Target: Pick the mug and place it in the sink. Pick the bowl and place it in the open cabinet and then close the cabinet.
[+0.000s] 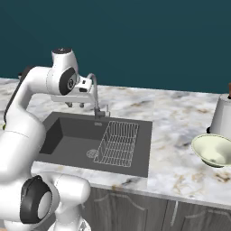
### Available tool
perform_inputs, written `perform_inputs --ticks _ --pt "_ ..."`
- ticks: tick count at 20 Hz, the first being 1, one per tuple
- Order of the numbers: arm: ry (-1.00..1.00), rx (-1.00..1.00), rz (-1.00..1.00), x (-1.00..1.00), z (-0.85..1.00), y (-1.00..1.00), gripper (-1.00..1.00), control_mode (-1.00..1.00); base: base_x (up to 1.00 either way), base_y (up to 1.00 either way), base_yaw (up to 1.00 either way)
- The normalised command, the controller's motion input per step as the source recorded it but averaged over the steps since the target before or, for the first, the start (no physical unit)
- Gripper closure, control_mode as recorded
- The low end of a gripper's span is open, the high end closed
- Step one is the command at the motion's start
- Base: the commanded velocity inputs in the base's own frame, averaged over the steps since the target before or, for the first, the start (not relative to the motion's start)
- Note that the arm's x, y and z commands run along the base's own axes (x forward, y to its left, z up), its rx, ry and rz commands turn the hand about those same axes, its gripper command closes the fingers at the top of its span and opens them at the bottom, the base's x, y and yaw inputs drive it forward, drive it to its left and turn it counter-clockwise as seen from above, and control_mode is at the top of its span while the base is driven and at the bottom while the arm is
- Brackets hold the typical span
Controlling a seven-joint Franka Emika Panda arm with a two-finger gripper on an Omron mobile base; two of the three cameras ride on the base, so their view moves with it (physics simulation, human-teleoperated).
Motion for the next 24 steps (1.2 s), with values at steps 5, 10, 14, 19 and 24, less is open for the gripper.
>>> perform_inputs --ticks 5,10,14,19,24 --pt "-0.05 -0.08 0.00 -0.24 0.00 0.35 -1.00 -1.00 0.00 0.00 0.00" --pt "0.00 -0.11 0.03 -0.12 -0.01 0.86 -1.00 -1.00 0.00 0.00 0.00" --pt "0.00 -0.02 0.03 -0.12 -0.04 0.73 -1.00 -1.00 0.00 0.00 0.00" --pt "0.04 0.02 0.00 -0.04 -0.27 0.58 -1.00 -1.00 0.00 0.00 0.00" --pt "0.02 0.07 0.01 -0.02 -0.29 0.59 -1.00 -1.00 0.00 0.00 0.00"
